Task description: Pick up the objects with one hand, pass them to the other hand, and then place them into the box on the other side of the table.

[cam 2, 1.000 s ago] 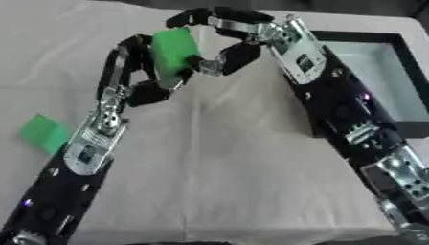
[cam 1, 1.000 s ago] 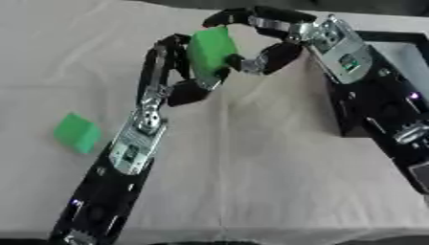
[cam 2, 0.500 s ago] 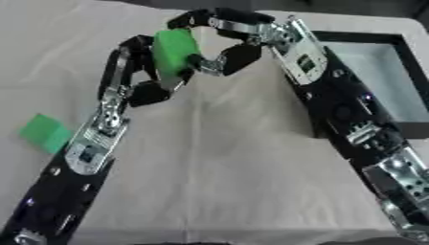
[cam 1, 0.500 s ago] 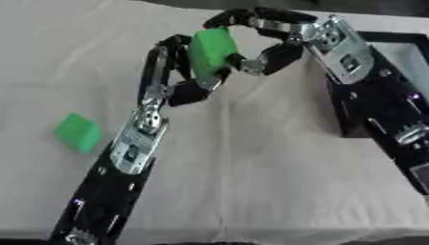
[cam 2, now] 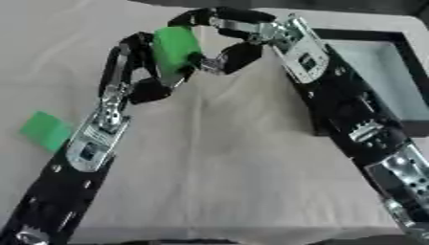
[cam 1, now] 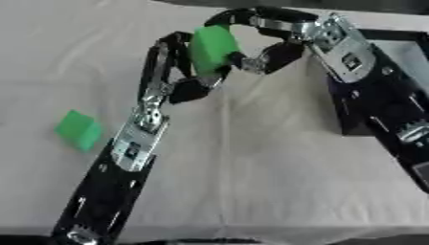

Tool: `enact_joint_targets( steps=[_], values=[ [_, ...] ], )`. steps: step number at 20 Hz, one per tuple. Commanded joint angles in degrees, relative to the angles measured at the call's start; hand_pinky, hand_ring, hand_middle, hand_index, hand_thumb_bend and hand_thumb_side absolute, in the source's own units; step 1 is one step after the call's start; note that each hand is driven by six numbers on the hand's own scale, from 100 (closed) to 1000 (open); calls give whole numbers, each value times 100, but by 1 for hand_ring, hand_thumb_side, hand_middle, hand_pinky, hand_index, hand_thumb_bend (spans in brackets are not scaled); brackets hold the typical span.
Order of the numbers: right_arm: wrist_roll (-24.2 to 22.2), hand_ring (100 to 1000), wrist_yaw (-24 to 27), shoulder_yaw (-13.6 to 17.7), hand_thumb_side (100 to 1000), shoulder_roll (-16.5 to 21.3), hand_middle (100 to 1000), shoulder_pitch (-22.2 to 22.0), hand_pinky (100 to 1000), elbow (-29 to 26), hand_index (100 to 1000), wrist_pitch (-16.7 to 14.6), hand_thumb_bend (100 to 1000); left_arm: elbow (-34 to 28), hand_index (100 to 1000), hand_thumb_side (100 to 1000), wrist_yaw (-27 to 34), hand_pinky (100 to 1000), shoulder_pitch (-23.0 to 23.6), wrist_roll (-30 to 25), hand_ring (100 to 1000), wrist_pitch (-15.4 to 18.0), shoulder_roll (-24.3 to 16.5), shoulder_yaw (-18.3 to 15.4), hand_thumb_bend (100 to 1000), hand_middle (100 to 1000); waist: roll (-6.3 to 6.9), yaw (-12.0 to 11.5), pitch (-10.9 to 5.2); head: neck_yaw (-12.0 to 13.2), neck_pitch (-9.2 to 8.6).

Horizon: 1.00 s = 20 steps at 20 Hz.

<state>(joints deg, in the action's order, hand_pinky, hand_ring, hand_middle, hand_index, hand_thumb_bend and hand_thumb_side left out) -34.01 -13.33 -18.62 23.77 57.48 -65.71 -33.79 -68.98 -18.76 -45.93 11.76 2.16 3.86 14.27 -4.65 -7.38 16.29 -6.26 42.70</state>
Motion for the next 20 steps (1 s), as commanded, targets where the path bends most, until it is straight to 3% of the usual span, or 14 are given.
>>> enact_joint_targets(
  steps=[1,14,20],
  values=[
    [-1796,994,64,-58,483,199,958,70,1000,-88,1000,-1817,174,-76,396,119,-14,356,-142,36,259,23,7,-48,100,218,12,22,-88,19,22],
    [-1796,999,136,-282,401,253,968,24,1000,-294,1000,-1818,229,-85,384,121,119,349,-170,113,241,31,-17,-88,100,190,-8,40,-79,16,31],
    [-1796,978,121,-108,378,254,936,9,1000,-211,1000,-1818,224,-92,384,122,211,349,-161,75,241,118,-9,-60,100,189,-6,43,-66,11,31]
  ],
)
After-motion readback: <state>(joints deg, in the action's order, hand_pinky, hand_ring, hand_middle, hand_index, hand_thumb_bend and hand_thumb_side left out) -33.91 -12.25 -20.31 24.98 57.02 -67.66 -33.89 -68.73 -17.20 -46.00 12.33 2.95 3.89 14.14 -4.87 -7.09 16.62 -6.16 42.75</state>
